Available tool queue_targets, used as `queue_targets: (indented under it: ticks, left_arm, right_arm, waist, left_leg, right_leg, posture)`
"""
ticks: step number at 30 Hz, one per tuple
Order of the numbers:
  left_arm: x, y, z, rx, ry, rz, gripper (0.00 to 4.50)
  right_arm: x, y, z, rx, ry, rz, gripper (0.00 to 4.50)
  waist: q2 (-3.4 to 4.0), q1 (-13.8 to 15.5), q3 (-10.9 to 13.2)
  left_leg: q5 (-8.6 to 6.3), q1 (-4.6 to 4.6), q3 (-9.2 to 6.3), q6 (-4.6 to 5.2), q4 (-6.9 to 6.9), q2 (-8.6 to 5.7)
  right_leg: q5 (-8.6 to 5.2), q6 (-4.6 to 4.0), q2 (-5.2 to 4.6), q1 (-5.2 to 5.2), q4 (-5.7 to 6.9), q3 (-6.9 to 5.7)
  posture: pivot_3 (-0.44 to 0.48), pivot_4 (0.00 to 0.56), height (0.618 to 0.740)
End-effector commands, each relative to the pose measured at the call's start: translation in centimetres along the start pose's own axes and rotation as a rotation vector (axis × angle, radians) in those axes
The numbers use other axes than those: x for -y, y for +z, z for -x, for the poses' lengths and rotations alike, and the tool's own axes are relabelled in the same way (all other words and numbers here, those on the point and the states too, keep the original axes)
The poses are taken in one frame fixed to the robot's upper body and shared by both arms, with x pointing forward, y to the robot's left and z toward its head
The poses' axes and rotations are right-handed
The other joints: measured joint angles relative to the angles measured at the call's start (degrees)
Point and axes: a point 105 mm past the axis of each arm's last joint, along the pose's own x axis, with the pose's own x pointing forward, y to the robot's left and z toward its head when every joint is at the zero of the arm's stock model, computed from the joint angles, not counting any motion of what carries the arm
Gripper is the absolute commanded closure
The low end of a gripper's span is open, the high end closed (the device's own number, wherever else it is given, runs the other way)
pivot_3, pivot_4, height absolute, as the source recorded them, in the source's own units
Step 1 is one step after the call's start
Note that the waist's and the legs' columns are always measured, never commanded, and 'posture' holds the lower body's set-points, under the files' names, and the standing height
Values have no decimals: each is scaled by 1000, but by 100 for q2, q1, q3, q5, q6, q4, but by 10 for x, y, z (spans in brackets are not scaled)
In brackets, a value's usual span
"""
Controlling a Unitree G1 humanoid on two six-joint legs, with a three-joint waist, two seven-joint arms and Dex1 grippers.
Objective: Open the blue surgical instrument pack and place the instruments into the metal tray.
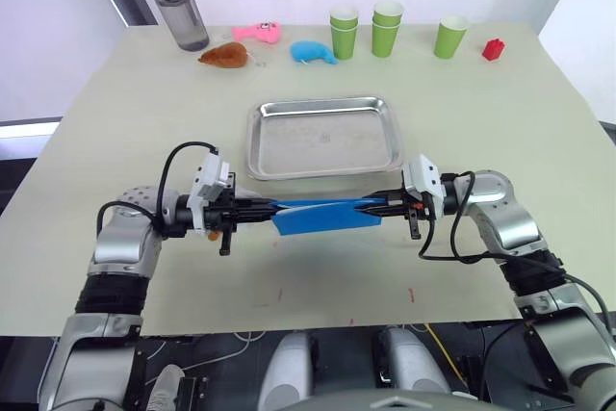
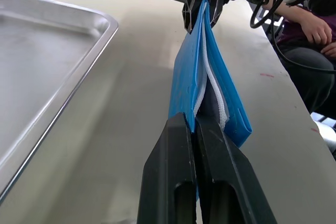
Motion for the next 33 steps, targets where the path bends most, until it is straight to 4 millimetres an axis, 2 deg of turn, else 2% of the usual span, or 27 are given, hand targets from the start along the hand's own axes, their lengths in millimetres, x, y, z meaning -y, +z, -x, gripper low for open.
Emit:
queue_targets:
  ticks: [1, 3, 5, 8, 12, 15, 18, 19, 20, 21, 23, 26, 33]
  left_arm:
    - [0, 10, 4, 21, 20, -36, 4500]
    - [0, 8, 4, 16, 22, -33, 4500]
    - [2, 4, 4, -4, 0, -35, 4500]
    - [2, 3, 4, -14, -22, -40, 4500]
    - [-5, 3, 3, -27, -36, -60, 4500]
    - [-7, 2, -1, -38, -69, -65, 4500]
    - [-9, 0, -7, -42, -97, -69, 4500]
    - [-10, 0, -8, -43, -104, -70, 4500]
    - [-10, 0, -10, -43, -109, -71, 4500]
    - [-11, 0, -11, -44, -113, -73, 4500]
    - [-13, 0, -14, -46, -122, -79, 4500]
    - [-14, 2, -19, -43, -141, -92, 4500]
    - [-17, 4, -25, -46, -161, -109, 4500]
  right_arm:
    - [6, 16, 5, 48, -26, 2, 3571]
    - [3, 18, 8, 48, -19, -11, 2818]
    - [1, 22, 14, 49, -18, -12, 1870]
    - [-1, 34, 20, 75, -35, 11, 58]
    - [1, 58, 25, 139, -68, 23, 58]
    - [-1, 73, 28, 218, -69, -33, 58]
    - [-5, 69, 30, 224, -51, -117, 921]
    - [-9, 62, 30, 198, -39, -145, 1334]
    - [-12, 57, 30, 174, -27, -167, 2006]
    - [-15, 51, 31, 154, -18, -188, 2163]
    - [-18, 45, 30, 136, -12, -215, 2959]
    - [-17, 34, 27, 98, -39, -239, 4426]
    - [-29, -1, 28, -85, -17, -297, 4477]
  waist:
    - [0, 2, 0]
    - [0, 1, 0]
    - [0, 6, 0]
    - [0, 13, 0]
    - [0, 22, 0]
    - [0, 21, 0]
    - [-1, 64, -1]
    - [-1, 91, -1]
    - [-1, 103, -1]
    - [-1, 119, -1]
    - [-1, 137, -1]
    - [-1, 120, -1]
    - [-1, 141, -1]
  left_leg:
    - [0, 0, 0, 0, 0, 0]
    - [0, 0, 0, 0, 0, 0]
    - [0, -1, 0, 0, 0, 0]
    - [0, -1, 1, 0, 0, 0]
    - [0, 0, 0, 0, 0, -1]
    - [0, 1, -2, 0, 1, -1]
    - [0, 1, -3, 0, 1, -1]
    - [0, 0, -2, 0, 1, -2]
    - [0, 0, 0, 0, 1, -2]
    - [0, -1, 0, 0, 1, -2]
    - [0, -2, -1, 0, 1, -4]
    - [0, -3, 0, 0, 2, -5]
    - [0, -3, -4, 0, 6, -6]
  right_leg:
    - [0, 0, 0, 0, 0, 0]
    - [0, 0, 0, 0, 0, 0]
    - [0, 0, 0, 0, -1, 0]
    - [0, 0, 0, 0, -3, 0]
    - [0, 0, 2, 0, 2, -1]
    - [0, 0, 3, 0, 5, -1]
    - [0, 0, 2, 2, 2, -2]
    - [0, 0, 2, 3, 0, -2]
    - [0, 0, 2, 3, -2, -1]
    - [0, 0, 2, 3, -3, -1]
    - [0, 0, 0, 3, -6, -3]
    - [0, 0, 0, 3, -4, -1]
    - [0, 1, 0, 5, -3, -5]
  posture:
    - [0, 150, 734]
    - [0, 150, 734]
    - [0, 150, 734]
    - [0, 150, 734]
    - [0, 150, 734]
    - [0, 150, 734]
    - [0, 150, 734]
    - [0, 150, 734]
    - [0, 150, 734]
    - [0, 150, 734]
    - [0, 150, 734]
    - [0, 150, 734]
    - [0, 150, 734]
